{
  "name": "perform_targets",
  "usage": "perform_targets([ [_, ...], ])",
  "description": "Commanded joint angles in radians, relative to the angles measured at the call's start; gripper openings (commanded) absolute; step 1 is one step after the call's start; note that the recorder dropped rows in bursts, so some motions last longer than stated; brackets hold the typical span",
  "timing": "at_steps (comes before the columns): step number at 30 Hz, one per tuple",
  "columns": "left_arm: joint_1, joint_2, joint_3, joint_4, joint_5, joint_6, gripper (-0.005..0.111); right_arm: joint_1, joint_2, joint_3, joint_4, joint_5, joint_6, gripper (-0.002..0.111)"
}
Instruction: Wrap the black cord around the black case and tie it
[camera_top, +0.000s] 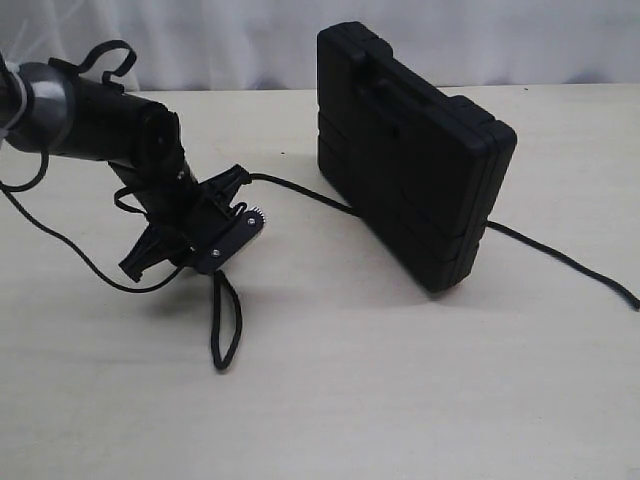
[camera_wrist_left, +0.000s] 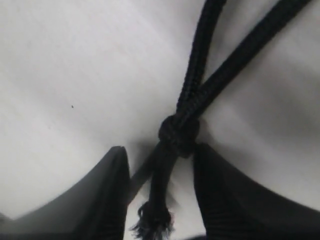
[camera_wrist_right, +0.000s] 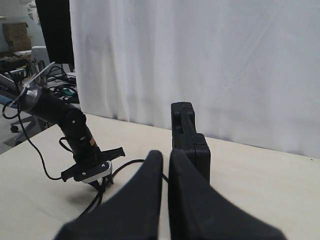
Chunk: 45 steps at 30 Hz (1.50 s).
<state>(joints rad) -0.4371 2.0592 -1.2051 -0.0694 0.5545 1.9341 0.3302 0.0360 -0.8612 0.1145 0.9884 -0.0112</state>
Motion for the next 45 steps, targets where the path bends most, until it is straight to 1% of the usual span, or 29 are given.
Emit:
perform_targets([
  [1, -0.017, 0.008, -0.006, -0.142, 0.020, -0.002, 0.019, -0.003, 0.000, 0.007, 0.005, 0.004, -0.013, 0.004],
  [3, -0.017, 0.008, -0.006, -0.264, 0.024, -0.004, 0.008, -0.003, 0.000, 0.007, 0.005, 0.004, -0.013, 0.004],
  [5, -0.017, 0.008, -0.006, -0.360, 0.026, -0.049, 0.000, -0.003, 0.000, 0.007, 0.005, 0.004, -0.013, 0.004],
  [6, -0.017, 0.008, -0.006, -0.384, 0.026, -0.087, 0.000, -0.003, 0.000, 0.007, 0.005, 0.002, -0.015, 0.004],
  [11, -0.017, 0.002, -0.006, -0.388, 0.009, -0.353, 0.000, -0.003, 0.000, 0.007, 0.005, 0.002, -0.019, 0.004],
  [15, -0.017, -0.030, -0.006, -0.388, -0.096, -0.661, 0.000, -0.003, 0.000, 0.007, 0.005, 0.004, -0.019, 0.004],
  [19, -0.017, -0.072, -0.006, -0.413, -0.181, -0.810, 0.000, -0.003, 0.000, 0.007, 0.005, 0.012, -0.019, 0.004],
  [25, -0.017, -0.131, -0.006, -0.517, -0.222, -0.811, 0.000, -0.003, 0.000, 0.007, 0.005, 0.031, -0.019, 0.004],
  [29, -0.017, -0.156, -0.006, -0.538, -0.227, -0.811, 0.000, -0.003, 0.000, 0.007, 0.005, 0.034, -0.019, 0.004],
  [33, -0.017, -0.170, -0.006, -0.534, -0.221, -0.811, 0.000, -0.003, 0.000, 0.007, 0.005, 0.038, -0.019, 0.004],
  [37, -0.017, -0.176, -0.006, -0.494, -0.181, -0.811, 0.000, -0.003, 0.000, 0.007, 0.005, 0.038, -0.025, 0.004],
  [39, -0.017, -0.176, -0.006, -0.454, -0.156, -0.811, 0.000, -0.003, 0.000, 0.031, -0.040, -0.009, -0.053, 0.004],
  [41, -0.017, -0.176, -0.006, -0.431, -0.138, -0.811, 0.000, -0.003, 0.036, 0.106, -0.168, -0.098, 0.075, 0.004],
  [42, -0.017, -0.176, -0.006, -0.423, -0.130, -0.811, 0.000, 0.002, 0.066, 0.135, -0.218, -0.112, 0.122, 0.004],
  [43, -0.017, -0.177, -0.006, -0.421, -0.120, -0.811, 0.000, 0.018, 0.116, 0.171, -0.237, -0.127, 0.157, 0.004],
  [45, -0.017, -0.181, -0.006, -0.421, -0.091, -0.808, 0.000, 0.060, 0.234, 0.189, -0.232, -0.177, 0.183, 0.004],
])
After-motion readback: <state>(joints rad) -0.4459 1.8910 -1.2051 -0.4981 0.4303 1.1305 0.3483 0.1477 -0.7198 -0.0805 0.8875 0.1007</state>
